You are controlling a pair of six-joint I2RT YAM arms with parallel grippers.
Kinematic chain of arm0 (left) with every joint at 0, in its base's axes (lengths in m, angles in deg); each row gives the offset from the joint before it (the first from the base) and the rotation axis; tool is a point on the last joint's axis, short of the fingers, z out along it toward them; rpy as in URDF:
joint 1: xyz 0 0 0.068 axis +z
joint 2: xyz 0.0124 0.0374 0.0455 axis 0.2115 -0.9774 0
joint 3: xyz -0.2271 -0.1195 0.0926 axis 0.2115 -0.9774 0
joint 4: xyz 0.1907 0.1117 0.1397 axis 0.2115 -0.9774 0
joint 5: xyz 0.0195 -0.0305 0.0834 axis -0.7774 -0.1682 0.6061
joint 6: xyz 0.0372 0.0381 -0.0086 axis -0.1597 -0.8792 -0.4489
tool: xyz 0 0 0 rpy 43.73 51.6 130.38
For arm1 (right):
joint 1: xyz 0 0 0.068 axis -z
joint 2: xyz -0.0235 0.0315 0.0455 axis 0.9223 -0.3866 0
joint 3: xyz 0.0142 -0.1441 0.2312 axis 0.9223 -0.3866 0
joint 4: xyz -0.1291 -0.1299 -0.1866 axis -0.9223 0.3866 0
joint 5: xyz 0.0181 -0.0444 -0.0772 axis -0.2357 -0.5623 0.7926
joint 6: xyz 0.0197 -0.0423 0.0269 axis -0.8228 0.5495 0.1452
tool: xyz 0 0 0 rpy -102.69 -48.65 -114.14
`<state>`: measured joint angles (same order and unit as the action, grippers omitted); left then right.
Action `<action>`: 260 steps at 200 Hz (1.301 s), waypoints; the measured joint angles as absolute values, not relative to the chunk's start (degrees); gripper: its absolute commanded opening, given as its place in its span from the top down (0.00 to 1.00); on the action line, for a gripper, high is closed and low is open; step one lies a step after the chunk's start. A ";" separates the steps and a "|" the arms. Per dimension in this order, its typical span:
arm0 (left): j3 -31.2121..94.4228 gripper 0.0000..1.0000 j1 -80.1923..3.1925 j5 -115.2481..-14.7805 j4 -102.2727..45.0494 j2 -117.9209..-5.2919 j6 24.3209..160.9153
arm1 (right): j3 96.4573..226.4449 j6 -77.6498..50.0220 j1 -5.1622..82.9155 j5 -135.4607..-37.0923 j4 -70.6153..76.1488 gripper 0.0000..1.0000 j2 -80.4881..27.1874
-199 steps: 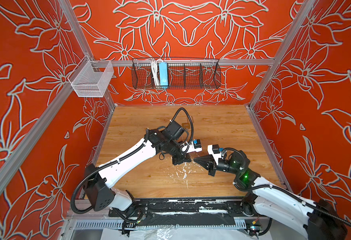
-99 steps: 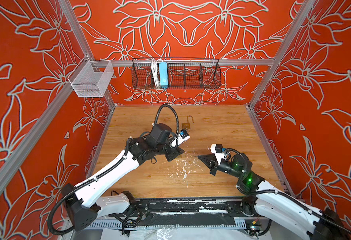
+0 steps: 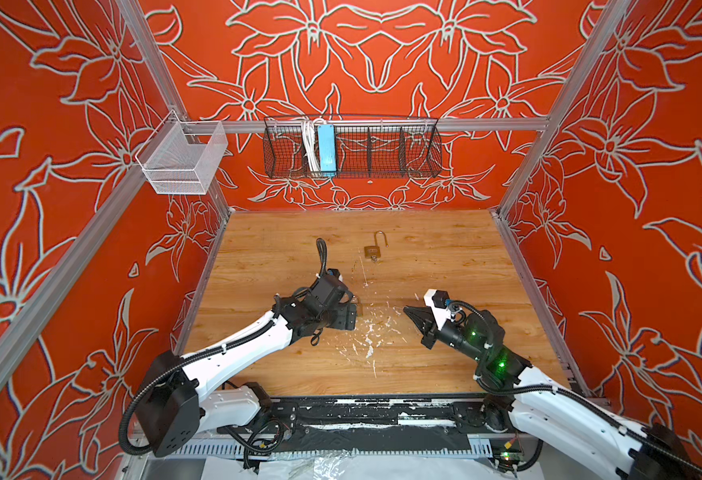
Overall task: Unlock with the key
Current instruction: 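Open the left gripper off the key ring and move it over the locked padlock, then lower the left gripper onto the small brass padlock and grasp its body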
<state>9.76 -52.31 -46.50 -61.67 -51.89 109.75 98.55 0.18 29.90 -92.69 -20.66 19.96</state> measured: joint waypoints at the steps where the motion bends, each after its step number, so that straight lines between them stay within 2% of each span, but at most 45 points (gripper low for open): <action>1: 9.91 0.08 -52.31 -46.39 -61.85 -52.13 110.14 | 98.53 0.40 29.87 -92.52 -20.66 1.00 19.90; 27: 18.83 0.08 -52.22 -43.98 -67.68 -61.68 118.18 | 98.20 4.51 27.73 -88.50 -20.72 1.00 19.31; 56: 27.28 0.08 -52.11 -45.86 -70.41 -71.93 121.55 | 96.89 10.43 22.25 -82.51 -22.32 1.00 19.55; 100: 34.28 0.09 -51.78 -48.59 -76.10 -82.88 127.50 | 96.21 20.79 11.25 -73.15 -26.34 1.00 17.91; 141: 41.54 0.12 -49.75 -50.78 -79.68 -90.35 128.54 | 96.08 30.69 1.57 -63.03 -31.23 1.00 11.00; 191: 44.86 0.17 -46.41 -54.10 -81.21 -95.73 127.71 | 96.01 34.93 0.34 -58.40 -33.09 1.00 12.29; 260: 46.69 0.27 -47.17 -54.80 -85.23 -97.52 130.58 | 95.97 36.33 0.15 -55.82 -35.82 1.00 10.56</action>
